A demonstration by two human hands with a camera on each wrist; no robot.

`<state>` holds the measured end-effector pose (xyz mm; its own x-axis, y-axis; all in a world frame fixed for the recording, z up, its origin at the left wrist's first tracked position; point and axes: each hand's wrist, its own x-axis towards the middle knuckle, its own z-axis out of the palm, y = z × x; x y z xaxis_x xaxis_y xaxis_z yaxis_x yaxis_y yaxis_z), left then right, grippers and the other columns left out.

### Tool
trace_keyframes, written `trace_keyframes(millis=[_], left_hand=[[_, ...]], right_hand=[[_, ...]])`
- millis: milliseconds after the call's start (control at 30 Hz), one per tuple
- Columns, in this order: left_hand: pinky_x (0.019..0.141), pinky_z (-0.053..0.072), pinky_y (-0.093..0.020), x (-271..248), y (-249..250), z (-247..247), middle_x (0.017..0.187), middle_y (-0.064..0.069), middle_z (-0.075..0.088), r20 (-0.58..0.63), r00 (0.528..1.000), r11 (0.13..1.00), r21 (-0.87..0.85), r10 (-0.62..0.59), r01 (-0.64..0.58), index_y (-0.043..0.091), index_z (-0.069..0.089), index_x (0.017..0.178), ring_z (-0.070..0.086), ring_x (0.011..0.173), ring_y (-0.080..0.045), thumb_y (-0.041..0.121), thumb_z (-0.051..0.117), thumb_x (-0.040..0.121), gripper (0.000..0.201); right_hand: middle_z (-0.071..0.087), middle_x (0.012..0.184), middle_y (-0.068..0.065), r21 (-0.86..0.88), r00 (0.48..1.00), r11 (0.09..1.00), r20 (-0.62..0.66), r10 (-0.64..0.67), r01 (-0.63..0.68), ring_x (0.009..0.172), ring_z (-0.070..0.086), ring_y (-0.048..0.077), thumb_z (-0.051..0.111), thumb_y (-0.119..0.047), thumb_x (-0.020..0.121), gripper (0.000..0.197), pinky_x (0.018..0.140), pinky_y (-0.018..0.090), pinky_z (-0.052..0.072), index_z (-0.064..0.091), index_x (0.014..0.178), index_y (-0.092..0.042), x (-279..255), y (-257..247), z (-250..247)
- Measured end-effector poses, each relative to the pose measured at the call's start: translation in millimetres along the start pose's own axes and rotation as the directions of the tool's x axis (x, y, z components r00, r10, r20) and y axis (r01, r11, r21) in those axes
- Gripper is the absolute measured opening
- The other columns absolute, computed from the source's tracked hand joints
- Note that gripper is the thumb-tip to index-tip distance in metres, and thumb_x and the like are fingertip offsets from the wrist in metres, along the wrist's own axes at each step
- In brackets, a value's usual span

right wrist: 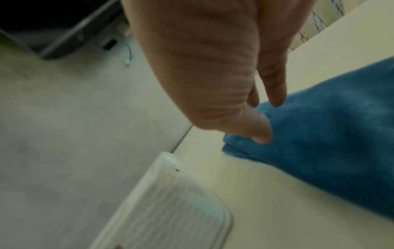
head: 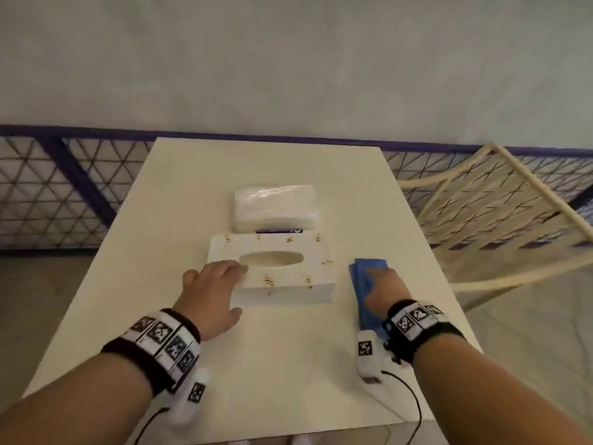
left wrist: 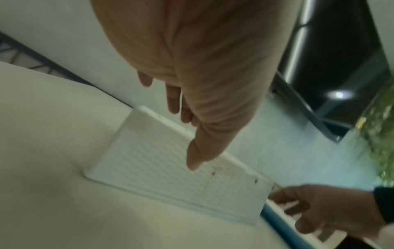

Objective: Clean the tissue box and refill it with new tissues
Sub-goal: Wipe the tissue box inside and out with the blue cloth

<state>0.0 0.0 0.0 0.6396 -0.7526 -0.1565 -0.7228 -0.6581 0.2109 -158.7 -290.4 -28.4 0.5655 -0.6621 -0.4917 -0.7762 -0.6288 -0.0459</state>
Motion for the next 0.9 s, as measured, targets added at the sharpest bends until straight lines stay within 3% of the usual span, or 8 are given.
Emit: trace_keyframes(millis=[133,233,400,533,600,667,767,900], left_hand=[[0.101,0.018,-0.040,15.0,10.2,7.7,0.150,0.009,0.028,-0.039,0.998,0.991,0.123,0.052,-0.046,0.029,0.026,0.145,0.025,0.137,-0.012,0.034,0.061,0.077,0.076],[0.100,0.013,-0.040,22.4,10.2,14.8,0.144,0.009,0.034,-0.038,0.998,0.991,0.126,0.047,-0.042,0.029,0.032,0.141,0.024,0.136,-0.011,0.026,0.060,0.078,0.070],[0.093,0.013,-0.037,33.9,13.8,9.5,0.131,0.011,0.045,-0.067,0.998,0.992,0.127,0.020,-0.011,0.032,0.041,0.133,0.034,0.127,-0.011,0.018,0.059,0.076,0.062],[0.093,0.015,-0.036,34.6,12.9,6.8,0.127,0.011,0.048,-0.049,0.998,0.991,0.135,0.025,-0.018,0.031,0.043,0.132,0.038,0.124,-0.011,0.022,0.060,0.076,0.059],[0.092,0.015,-0.036,34.4,12.8,5.7,0.126,0.011,0.050,-0.044,0.998,0.989,0.145,0.046,-0.039,0.031,0.044,0.131,0.039,0.123,-0.011,0.023,0.061,0.076,0.058],[0.092,0.015,-0.037,36.0,12.2,5.5,0.123,0.010,0.051,-0.042,0.998,0.987,0.151,0.057,-0.050,0.030,0.046,0.130,0.040,0.121,-0.012,0.023,0.061,0.075,0.057],[0.091,0.017,-0.037,38.7,12.1,3.7,0.119,0.009,0.052,-0.028,0.998,0.988,0.145,0.057,-0.052,0.030,0.048,0.128,0.042,0.119,-0.013,0.022,0.062,0.073,0.057],[0.093,0.019,-0.040,39.0,14.1,1.2,0.109,0.009,0.053,-0.040,0.998,0.988,0.151,0.042,-0.036,0.031,0.054,0.113,0.043,0.117,-0.015,0.021,0.060,0.074,0.041]], right_hand=[[0.003,0.159,0.005,-0.001,0.991,0.997,0.114,0.073,-0.073,0.142,0.019,0.039,0.057,-0.023,0.085,0.085,0.113,0.048,0.032,0.004,0.150,-0.031,1.6,-8.1,7.1],[0.007,0.158,0.003,-0.096,0.984,0.993,0.158,0.082,-0.068,0.140,0.021,0.037,0.057,-0.024,0.085,0.088,0.113,0.045,0.032,-0.001,0.151,-0.031,-0.5,-10.1,15.1],[0.045,0.137,0.002,-0.147,0.997,0.989,0.072,0.004,0.007,0.127,0.043,0.027,0.055,-0.015,0.087,0.053,0.099,0.036,0.047,0.044,0.137,-0.026,-14.8,-3.4,20.2],[0.053,0.108,-0.001,-0.053,0.974,0.998,0.226,-0.029,0.042,0.101,0.054,0.011,0.058,-0.017,0.091,0.016,0.085,0.020,0.044,0.060,0.107,-0.012,-25.0,3.5,12.0],[0.059,0.123,0.002,-0.047,0.975,0.999,0.223,-0.015,0.026,0.113,0.057,0.022,0.063,-0.018,0.088,0.030,0.096,0.027,0.045,0.062,0.117,-0.011,-31.2,0.3,-9.1],[0.069,0.108,-0.006,0.156,0.988,0.976,0.004,-0.155,0.153,0.100,0.064,0.016,0.070,-0.013,0.078,0.035,0.085,0.018,0.048,0.069,0.112,-0.022,-50.0,-11.9,-27.8],[0.064,0.097,-0.023,0.237,0.847,0.822,-0.278,-0.453,0.518,0.087,0.061,0.004,0.078,-0.022,0.070,0.040,0.073,0.013,0.046,0.070,0.107,-0.037,-89.8,-59.6,-50.4],[0.058,0.121,-0.004,-0.050,0.760,0.787,-0.230,-0.608,0.615,0.105,0.055,0.026,0.070,-0.027,0.077,0.038,0.080,0.033,0.051,0.065,0.114,-0.034,-82.8,-135.6,-29.7]])
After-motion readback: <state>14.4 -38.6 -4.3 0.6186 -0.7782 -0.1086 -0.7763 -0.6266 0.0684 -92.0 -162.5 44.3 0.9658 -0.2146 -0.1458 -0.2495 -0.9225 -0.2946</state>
